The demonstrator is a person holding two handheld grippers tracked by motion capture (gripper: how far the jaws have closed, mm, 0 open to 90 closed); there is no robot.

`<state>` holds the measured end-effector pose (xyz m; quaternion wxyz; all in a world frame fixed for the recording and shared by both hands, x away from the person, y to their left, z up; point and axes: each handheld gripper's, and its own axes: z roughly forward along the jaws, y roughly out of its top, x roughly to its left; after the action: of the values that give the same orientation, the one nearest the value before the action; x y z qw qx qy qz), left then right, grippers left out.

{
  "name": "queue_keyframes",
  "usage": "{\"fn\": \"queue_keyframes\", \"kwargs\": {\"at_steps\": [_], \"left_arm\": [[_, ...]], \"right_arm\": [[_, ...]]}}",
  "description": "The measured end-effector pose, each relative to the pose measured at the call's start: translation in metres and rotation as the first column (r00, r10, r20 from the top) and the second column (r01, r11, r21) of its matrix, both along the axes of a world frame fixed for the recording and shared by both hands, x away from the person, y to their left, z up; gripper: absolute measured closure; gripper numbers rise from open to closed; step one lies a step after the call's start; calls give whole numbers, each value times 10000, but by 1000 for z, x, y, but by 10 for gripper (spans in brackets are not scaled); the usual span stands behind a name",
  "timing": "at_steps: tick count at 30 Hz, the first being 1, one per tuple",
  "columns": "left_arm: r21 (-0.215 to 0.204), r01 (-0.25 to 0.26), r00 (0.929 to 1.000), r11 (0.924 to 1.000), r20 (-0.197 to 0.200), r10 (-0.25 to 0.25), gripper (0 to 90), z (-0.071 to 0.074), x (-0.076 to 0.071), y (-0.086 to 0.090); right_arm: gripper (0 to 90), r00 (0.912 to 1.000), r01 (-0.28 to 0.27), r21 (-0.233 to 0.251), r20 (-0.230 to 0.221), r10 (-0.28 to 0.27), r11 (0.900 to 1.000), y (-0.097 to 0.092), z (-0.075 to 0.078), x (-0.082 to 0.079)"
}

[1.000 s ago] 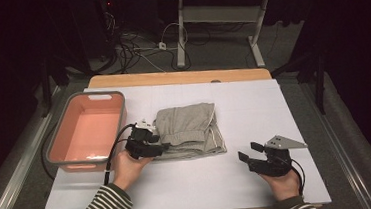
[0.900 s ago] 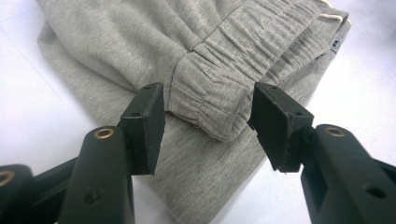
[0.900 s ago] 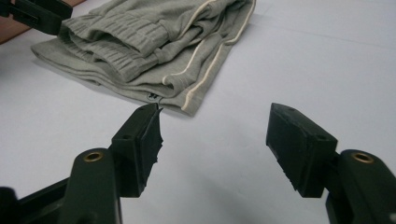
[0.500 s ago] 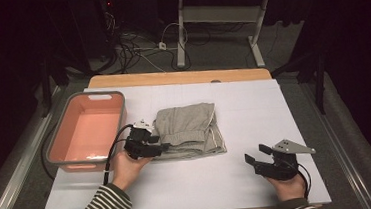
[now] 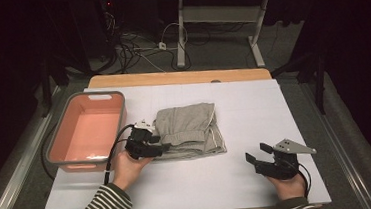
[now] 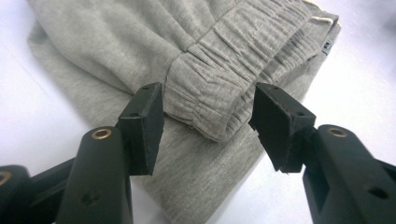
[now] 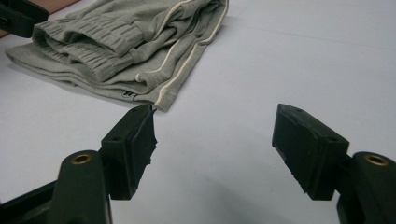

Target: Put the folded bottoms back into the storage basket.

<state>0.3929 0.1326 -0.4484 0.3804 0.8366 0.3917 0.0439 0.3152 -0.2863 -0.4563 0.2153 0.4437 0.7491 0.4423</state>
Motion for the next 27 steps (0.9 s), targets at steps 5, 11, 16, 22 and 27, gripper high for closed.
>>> {"fn": "queue_keyframes", "kwargs": {"at_steps": [5,11,16,22,27], "left_arm": [[-59,-43,9998,10000,174,44,412,4,-1,-1],[11,-52,9996,10000,289,52,403,9,-1,-3],[-89,-122,9993,9999,346,125,398,14,1,-6],[222,-69,9995,9997,312,62,360,15,7,-11],[-141,-240,9997,9996,92,241,342,15,12,-8]], "right_arm": [[303,10000,-21,5,-22,21,10000,-1,0,1],[302,9997,-241,-33,7,241,9997,1,0,0],[300,9992,-401,-64,34,401,9992,3,0,0],[295,9994,-353,-29,28,353,9994,3,0,-1],[294,9992,-394,-61,25,394,9992,4,0,0]]}}
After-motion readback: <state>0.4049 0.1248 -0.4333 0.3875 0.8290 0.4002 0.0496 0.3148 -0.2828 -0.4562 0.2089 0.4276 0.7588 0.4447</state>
